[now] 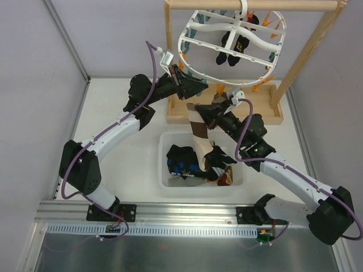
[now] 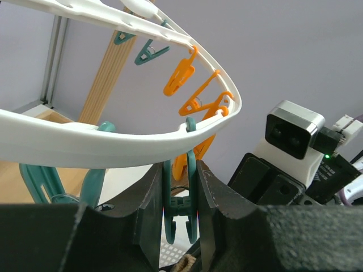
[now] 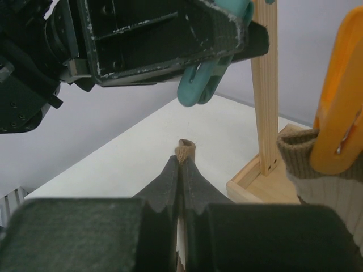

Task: Clip the socks to the hanger
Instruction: Clamp the sock onto the hanger.

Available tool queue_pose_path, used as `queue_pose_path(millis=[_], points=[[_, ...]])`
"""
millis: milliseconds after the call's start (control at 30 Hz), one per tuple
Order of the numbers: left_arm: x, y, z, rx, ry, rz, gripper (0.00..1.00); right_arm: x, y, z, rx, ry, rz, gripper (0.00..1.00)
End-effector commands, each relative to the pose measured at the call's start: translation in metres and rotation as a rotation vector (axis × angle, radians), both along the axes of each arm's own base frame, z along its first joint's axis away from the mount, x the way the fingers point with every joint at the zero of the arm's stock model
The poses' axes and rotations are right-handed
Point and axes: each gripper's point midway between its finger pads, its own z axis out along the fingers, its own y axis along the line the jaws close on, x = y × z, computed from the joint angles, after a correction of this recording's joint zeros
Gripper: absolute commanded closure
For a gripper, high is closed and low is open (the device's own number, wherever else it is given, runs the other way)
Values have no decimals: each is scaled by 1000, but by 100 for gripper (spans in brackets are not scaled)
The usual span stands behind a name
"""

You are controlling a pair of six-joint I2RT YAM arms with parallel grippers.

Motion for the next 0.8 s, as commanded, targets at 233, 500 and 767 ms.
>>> queue_pose_path(millis=[233, 500, 767], points=[[-35, 0, 8, -47, -47, -169, 100, 9, -10, 57, 142, -121, -7, 99], [-24, -7, 3, -51, -55, -168, 100, 4, -8, 74, 164, -144, 34, 99], [-16, -7, 0, -39, -59, -136, 100, 7, -22, 76, 169, -112, -39, 99]])
